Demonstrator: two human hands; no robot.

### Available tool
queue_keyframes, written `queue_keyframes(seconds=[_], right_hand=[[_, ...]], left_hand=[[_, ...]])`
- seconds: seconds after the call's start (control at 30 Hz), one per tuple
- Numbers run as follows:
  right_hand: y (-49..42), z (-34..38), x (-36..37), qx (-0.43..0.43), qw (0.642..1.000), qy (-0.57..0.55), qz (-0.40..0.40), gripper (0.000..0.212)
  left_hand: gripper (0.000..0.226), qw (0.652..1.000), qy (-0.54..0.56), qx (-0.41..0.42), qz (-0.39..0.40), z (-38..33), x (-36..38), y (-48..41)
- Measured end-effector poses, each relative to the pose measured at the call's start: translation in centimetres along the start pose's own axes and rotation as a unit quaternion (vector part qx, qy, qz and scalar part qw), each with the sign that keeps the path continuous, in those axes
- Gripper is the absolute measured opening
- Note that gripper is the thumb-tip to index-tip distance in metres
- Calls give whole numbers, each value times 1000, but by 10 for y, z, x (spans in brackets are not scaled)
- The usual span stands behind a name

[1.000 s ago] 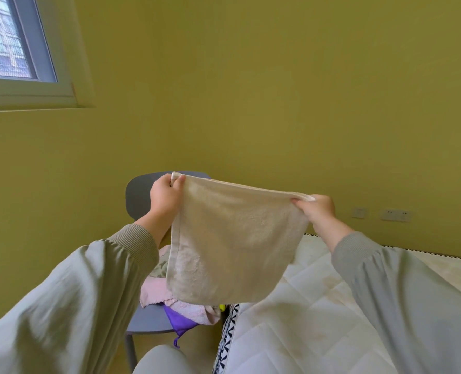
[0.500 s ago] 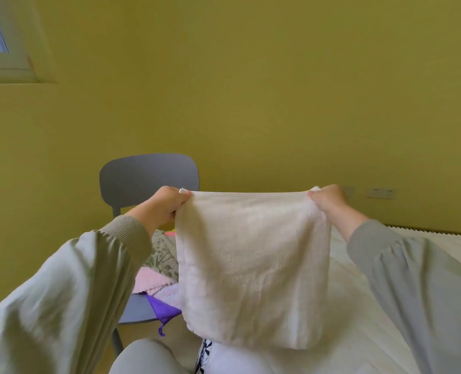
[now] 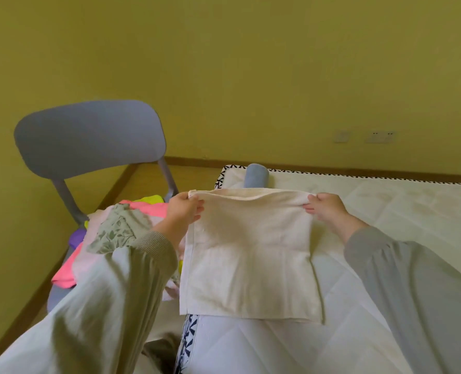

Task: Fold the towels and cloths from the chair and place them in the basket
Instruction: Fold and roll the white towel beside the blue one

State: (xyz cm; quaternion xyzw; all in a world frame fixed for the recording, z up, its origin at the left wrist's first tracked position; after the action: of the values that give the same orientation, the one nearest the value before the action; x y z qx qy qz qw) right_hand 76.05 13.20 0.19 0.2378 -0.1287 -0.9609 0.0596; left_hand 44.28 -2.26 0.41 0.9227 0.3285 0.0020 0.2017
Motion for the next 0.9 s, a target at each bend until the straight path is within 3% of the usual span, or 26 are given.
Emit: queue_keyframes(seconds=[0.13, 0.3, 0.4, 0.5, 0.57, 0.77, 0.9], right_hand=[[-17, 3, 4, -6, 1000, -17, 4, 29], [-25, 23, -8, -36, 993, -103, -53, 18], [-19, -7, -6, 16, 992, -107, -67, 14], [-7, -44, -4, 48, 989, -113, -78, 7], [2, -66, 0, 61, 986, -141, -71, 14], [28, -148, 20, 188, 969, -149, -60, 38], [39, -175, 25, 261, 953, -141, -60, 34]], left_hand=[[43, 994, 91, -52, 34, -6, 15, -22], [52, 989, 136, -45, 39, -15, 17, -41], [41, 989, 114, -89, 34, 12, 16, -31], [17, 987, 109, -120, 10, 50, 10, -20], [6, 984, 121, -132, -3, 75, 5, -14], [19, 980, 33, -192, -27, 147, -11, 1], [22, 971, 28, -234, -36, 165, -8, 11]])
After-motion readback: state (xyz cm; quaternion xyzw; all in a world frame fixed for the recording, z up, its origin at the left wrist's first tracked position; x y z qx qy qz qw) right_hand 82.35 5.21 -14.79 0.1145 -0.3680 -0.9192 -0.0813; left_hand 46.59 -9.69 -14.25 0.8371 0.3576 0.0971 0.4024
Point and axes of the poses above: each hand's wrist, its own y-axis away from the middle knuckle, its own x-axis out of the palm, z = x × y, the point moved 7 cm from there along -y, towards the middle knuckle, and after that the axes turned 1 degree about z, right-handed, at the moved point
